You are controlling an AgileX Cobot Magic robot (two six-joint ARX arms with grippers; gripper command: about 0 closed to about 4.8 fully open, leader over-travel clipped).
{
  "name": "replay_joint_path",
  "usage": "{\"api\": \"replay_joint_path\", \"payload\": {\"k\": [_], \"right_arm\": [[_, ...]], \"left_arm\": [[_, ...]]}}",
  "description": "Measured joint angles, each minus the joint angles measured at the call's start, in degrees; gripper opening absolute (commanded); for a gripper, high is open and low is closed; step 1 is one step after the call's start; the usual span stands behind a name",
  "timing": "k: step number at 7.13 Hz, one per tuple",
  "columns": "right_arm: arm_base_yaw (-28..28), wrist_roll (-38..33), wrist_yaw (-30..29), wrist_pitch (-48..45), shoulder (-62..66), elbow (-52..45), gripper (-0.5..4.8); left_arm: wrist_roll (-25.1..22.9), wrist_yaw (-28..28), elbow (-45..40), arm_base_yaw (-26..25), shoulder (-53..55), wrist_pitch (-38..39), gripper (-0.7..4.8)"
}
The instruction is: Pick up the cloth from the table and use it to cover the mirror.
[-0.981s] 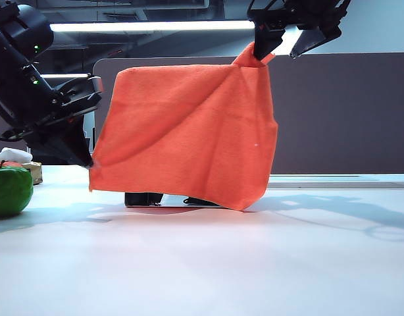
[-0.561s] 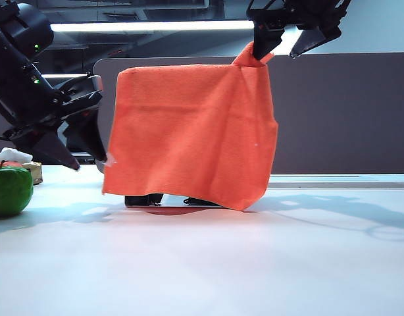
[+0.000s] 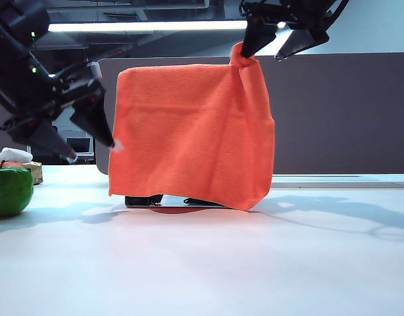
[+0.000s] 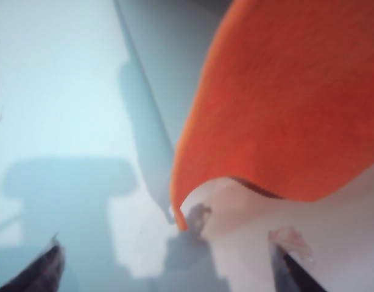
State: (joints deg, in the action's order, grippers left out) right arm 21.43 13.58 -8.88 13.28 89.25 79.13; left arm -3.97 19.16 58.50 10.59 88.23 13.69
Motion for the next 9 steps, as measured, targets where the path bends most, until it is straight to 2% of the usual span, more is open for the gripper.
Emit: {"api": "replay_joint_path", "payload": {"k": [3,4,5,6,9], "right_arm": [[0.0,0.0,2.1,0.5,0.0,0.0,4.79],[0.0,0.0,14.3,-0.5,0.0,0.0,4.79],[0.0,0.0,15.6,-0.5,0.0,0.0,4.79],[0.0,-0.3,26.7,-2.0,0.0,0.0,4.79],[0.0,-0.2,33.6,-3.0,0.0,0.0,4.79]], "left_arm": [[0.6,2.0,1.0,0.0,-4.7,-1.8,4.36],[6.1,11.1,1.4,0.0,-9.2,-16.6,4.30],[6.2,12.2,1.4,0.0,-9.2,-17.8,4.06],[7.5,14.1,1.4,0.1,-9.2,-22.1,3.79],[8.3,14.1,1.4,0.1,-9.2,-23.6,3.63]]}}
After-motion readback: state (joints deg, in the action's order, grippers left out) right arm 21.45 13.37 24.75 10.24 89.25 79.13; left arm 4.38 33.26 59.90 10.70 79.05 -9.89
